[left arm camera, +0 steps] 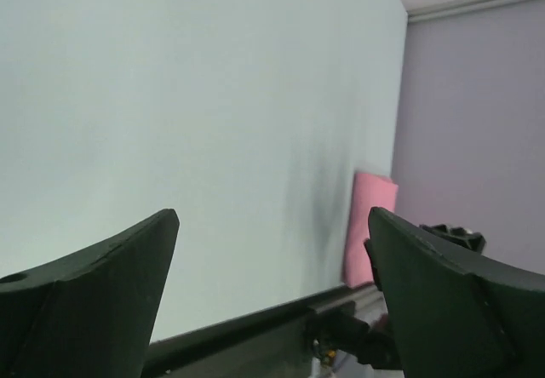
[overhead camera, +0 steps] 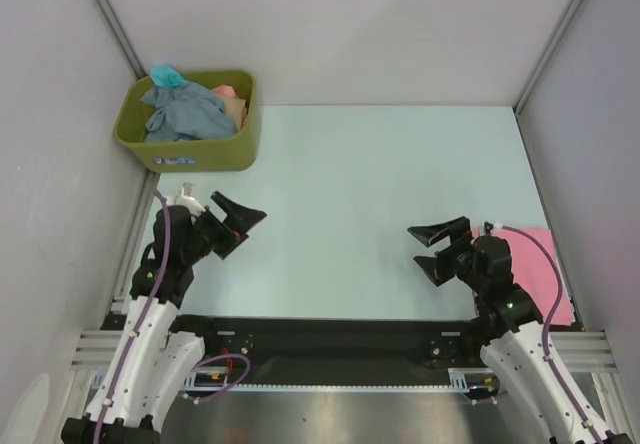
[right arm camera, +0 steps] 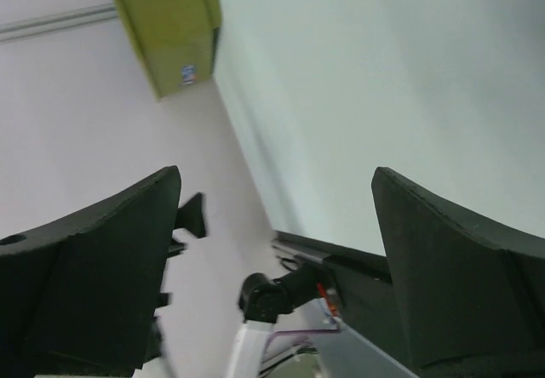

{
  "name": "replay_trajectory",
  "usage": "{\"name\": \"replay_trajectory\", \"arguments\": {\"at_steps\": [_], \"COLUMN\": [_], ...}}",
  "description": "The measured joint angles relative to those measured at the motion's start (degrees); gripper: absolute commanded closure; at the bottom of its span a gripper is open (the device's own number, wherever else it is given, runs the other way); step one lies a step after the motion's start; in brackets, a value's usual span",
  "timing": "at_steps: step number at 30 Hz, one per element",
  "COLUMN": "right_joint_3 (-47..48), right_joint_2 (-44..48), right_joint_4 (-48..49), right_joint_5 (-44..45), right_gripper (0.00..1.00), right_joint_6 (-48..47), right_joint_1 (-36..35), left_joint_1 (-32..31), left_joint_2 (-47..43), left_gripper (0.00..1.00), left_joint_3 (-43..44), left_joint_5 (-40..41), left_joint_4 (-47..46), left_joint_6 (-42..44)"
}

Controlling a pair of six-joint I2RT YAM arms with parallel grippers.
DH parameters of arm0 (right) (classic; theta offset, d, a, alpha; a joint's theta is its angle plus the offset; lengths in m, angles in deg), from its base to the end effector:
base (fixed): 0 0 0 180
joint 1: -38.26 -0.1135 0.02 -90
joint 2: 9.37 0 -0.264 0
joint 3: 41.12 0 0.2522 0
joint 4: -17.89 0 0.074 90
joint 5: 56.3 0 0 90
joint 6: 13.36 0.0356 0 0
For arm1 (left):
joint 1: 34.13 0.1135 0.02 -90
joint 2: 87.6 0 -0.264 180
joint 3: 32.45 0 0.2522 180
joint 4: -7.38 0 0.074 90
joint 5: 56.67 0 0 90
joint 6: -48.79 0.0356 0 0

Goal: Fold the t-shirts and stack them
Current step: Grab the tshirt from the pile

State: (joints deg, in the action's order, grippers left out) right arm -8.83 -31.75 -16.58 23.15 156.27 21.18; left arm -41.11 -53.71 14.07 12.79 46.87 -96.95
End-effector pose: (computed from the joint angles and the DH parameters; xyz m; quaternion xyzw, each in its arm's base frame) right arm 0.1161 0.0425 0.2121 0.3924 0.7418 0.4536 0.2999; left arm 0.1401 -0.0297 0.2674 -0.2610 0.8021 -0.3978 0.3608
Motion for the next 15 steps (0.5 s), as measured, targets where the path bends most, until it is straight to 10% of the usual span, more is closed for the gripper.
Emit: {"name": "replay_trajectory", "arguments": {"at_steps": [8,10,15], "right_joint_3": [11.3,13.1,15.9], "right_joint_2": [-10.1,-10.7,-11.5], "right_joint_4": [-10.1,-10.9,-13.0], "right_joint_5": [-1.0,-2.8,-7.0], "right_gripper": [0.0,0.0,0.0], "right_joint_6": [-15.6,-19.4,-25.4], "right_joint_1": [0.3,1.0,2.8], "left_joint_1": [1.0,1.7,3.1], "left_joint_2": [8.3,11.8,33.2], "left_gripper": [0.02,0.16,0.15], "left_joint_3": [17.6,22.3,47.5], "left_joint_5": [11.0,15.2,29.6], "left_joint_4": [2.7,3.1,10.1], "left_joint_6": [11.4,13.7,24.5]}}
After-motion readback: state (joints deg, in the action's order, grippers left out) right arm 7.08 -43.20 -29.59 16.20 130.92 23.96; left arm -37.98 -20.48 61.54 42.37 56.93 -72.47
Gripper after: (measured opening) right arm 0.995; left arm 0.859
